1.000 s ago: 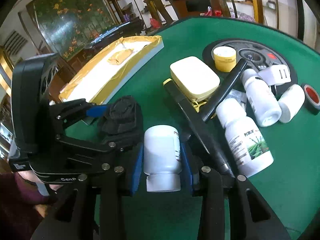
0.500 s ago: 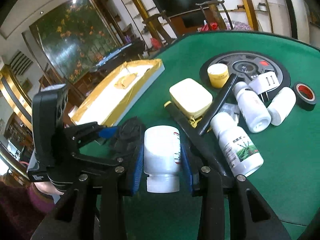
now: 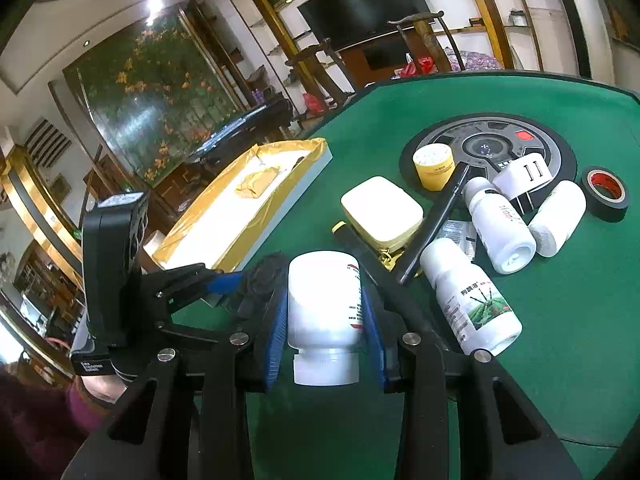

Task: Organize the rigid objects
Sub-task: 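Lift the holder and bottle and carry both toward the white tray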

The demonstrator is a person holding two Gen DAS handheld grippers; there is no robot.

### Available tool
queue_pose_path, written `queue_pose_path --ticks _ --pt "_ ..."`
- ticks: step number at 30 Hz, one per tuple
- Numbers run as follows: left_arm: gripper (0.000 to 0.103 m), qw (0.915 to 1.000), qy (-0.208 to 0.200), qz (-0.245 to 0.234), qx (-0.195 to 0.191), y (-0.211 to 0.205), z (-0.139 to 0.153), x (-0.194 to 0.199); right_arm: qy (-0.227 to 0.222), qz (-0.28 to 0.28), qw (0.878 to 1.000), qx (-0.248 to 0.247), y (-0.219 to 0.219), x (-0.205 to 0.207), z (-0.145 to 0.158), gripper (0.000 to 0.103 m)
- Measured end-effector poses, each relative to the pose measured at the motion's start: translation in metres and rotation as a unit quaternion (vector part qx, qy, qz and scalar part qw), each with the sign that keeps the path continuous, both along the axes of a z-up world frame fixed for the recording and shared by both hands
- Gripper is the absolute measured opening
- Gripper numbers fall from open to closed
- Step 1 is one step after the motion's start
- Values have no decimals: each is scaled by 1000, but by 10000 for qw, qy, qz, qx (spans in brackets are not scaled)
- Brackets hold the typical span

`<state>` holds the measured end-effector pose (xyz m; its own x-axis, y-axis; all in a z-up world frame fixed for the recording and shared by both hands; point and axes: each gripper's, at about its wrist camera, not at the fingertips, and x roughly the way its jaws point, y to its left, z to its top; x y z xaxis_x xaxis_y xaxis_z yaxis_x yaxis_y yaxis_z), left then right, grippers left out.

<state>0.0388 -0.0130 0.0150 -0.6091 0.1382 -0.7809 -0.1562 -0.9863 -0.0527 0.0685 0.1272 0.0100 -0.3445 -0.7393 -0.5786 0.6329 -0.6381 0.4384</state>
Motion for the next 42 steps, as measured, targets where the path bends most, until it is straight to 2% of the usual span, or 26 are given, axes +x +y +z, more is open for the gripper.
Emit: queue_pose_path --ticks 6,13,18,42 --pt "67 10000 51 8 20 -1 1 2 -25 -108 9999 -38 3 -3 1 32" --pt "67 9995 273 39 149 -4 7 9 -14 -222 9997 -113 8 -7 3 32" --pt "67 9992 397 0 104 1 11 15 -7 -246 9996 -129 10 -9 4 32" --pt "67 9967 685 176 397 -16 37 25 -7 -287 9995 -155 14 -12 4 32"
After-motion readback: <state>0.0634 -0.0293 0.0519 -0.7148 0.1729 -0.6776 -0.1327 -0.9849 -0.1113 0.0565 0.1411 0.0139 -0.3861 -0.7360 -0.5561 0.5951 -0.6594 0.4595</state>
